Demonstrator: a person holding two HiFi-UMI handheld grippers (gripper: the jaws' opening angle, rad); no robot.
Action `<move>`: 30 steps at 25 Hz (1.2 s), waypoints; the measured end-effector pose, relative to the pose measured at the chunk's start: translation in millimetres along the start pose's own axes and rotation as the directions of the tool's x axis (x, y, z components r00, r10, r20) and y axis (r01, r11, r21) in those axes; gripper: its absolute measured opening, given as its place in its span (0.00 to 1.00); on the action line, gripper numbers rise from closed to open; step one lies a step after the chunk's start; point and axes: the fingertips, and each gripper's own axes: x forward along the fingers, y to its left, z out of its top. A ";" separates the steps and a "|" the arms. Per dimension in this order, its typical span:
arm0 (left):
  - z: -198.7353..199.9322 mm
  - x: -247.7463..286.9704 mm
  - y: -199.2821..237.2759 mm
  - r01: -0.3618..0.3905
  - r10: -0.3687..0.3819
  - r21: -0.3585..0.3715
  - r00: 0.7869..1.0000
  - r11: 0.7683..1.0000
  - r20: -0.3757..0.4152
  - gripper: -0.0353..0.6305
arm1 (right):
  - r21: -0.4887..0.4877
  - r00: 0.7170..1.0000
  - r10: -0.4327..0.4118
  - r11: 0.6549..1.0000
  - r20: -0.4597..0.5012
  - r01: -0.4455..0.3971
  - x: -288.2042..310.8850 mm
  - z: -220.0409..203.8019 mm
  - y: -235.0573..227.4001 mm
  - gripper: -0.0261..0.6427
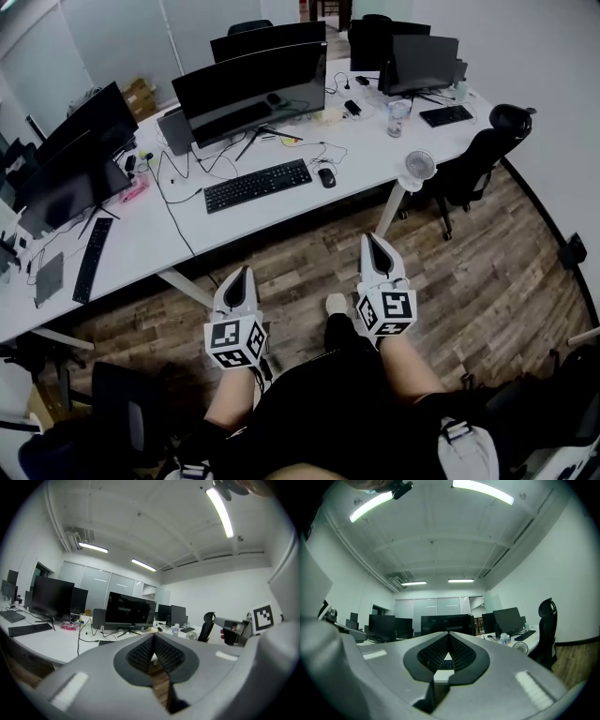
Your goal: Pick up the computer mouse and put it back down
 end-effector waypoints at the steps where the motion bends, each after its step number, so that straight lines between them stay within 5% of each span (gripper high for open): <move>1: 1.1 9.1 1.7 -0.005 0.005 0.003 1.000 1.000 0.004 0.13 | 0.002 1.000 0.004 1.000 0.001 -0.004 9.6 -2.8 -3.3 0.03; 14: 30.5 190.0 15.2 -0.045 0.044 0.052 0.999 0.998 0.014 0.13 | -0.002 0.999 0.017 1.000 -0.036 -0.017 193.9 -40.0 -81.5 0.04; 22: 46.9 302.6 18.7 -0.077 0.078 0.046 0.997 0.996 -0.023 0.13 | -0.069 0.990 0.108 0.991 -0.087 -0.114 307.8 -61.3 -112.7 0.04; 30: 40.4 364.5 28.6 -0.084 0.087 0.029 0.993 0.996 -0.084 0.13 | -0.021 0.981 0.122 0.992 -0.154 -0.126 367.3 -92.6 -131.8 0.04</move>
